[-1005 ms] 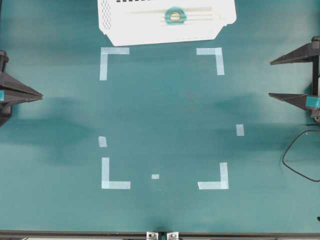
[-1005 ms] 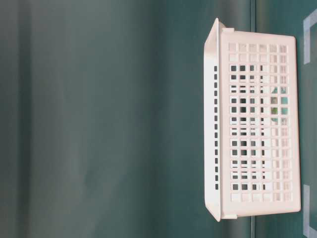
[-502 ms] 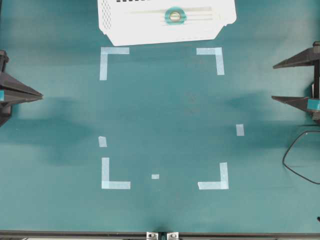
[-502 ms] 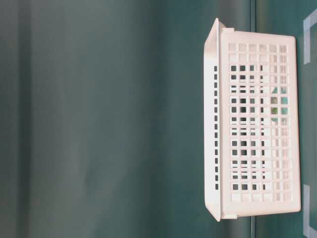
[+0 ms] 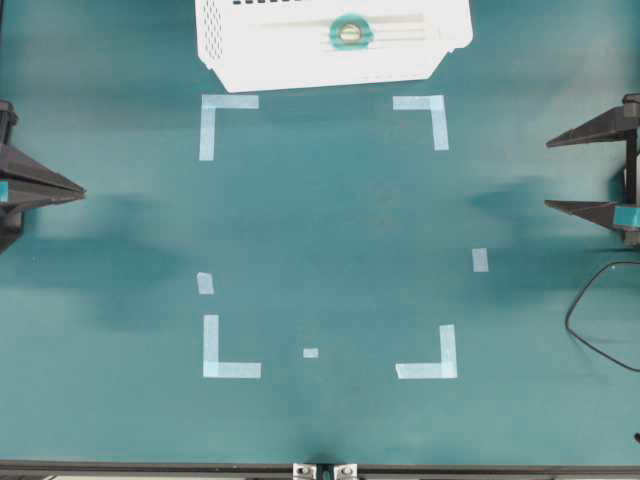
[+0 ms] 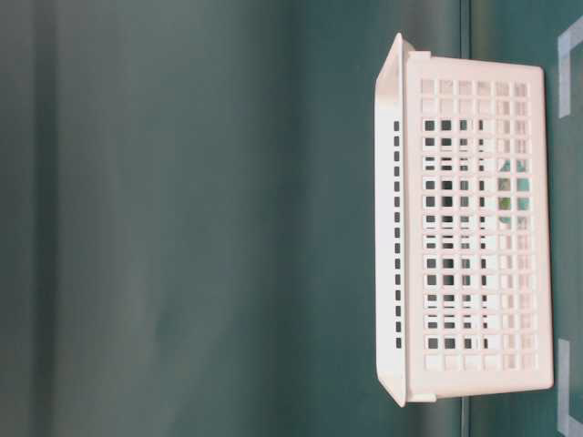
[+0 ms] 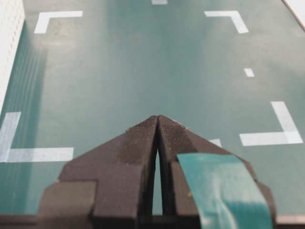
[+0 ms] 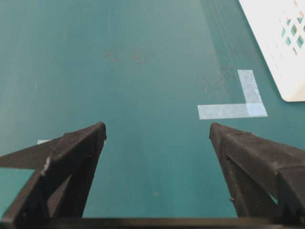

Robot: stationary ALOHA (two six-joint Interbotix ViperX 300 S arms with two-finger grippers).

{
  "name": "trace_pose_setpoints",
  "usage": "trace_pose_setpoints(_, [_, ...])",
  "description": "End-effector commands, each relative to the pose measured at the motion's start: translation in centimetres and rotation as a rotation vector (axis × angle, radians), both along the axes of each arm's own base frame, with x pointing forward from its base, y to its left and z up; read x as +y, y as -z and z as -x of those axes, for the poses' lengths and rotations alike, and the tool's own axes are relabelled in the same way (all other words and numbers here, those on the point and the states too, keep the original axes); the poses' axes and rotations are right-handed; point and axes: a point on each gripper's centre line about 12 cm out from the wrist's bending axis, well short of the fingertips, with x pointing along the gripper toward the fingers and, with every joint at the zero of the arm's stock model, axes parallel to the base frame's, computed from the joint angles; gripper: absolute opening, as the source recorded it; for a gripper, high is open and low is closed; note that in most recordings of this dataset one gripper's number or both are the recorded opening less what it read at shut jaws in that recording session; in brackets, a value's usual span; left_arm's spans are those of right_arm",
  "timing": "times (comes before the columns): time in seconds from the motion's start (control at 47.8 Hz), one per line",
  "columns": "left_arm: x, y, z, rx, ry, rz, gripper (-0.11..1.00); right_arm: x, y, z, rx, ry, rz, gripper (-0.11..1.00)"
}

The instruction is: Put the tape in the middle into the white basket.

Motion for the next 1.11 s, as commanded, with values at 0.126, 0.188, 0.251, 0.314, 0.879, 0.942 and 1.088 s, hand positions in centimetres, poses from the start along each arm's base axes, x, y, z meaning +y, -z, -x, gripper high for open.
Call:
trace_pose_setpoints(0.126, [-0.03, -0.46, -0.11, -0.009, 0.002, 0.001, -0.11, 0.12, -0.24, -0.13, -0.026, -0.011, 0.0, 0.99])
trace_pose_setpoints(0.188, [-0.03, -0.46, -0.11, -0.009, 0.002, 0.001, -0.11, 0.16, -0.11, -0.08, -0.031, -0.013, -0.001, 0.99])
trace_pose_setpoints(0.251, [-0.05, -0.46, -0.11, -0.009, 0.003, -0.001, -0.11, 0.19, -0.02, -0.04, -0.034, -0.015, -0.002, 0.99])
trace_pose_setpoints(0.314, [-0.03, -0.46, -0.11, -0.009, 0.002, -0.001, -0.11, 0.22, 0.14, 0.02, -0.035, -0.018, -0.001, 0.99])
trace_pose_setpoints(0.879, [-0.05, -0.46, -0.11, -0.009, 0.003, 0.001, -0.11, 0.22, 0.07, 0.07, -0.043, -0.017, -0.002, 0.99])
trace_pose_setpoints(0.942, [-0.03, -0.46, -0.11, -0.009, 0.002, 0.001, -0.11, 0.22, -0.03, 0.09, -0.05, -0.018, 0.0, 0.99])
trace_pose_setpoints(1.088, [-0.05, -0.48, -0.1, -0.011, 0.003, 0.001, -0.11, 0.2, -0.46, 0.08, -0.069, -0.015, -0.001, 0.99])
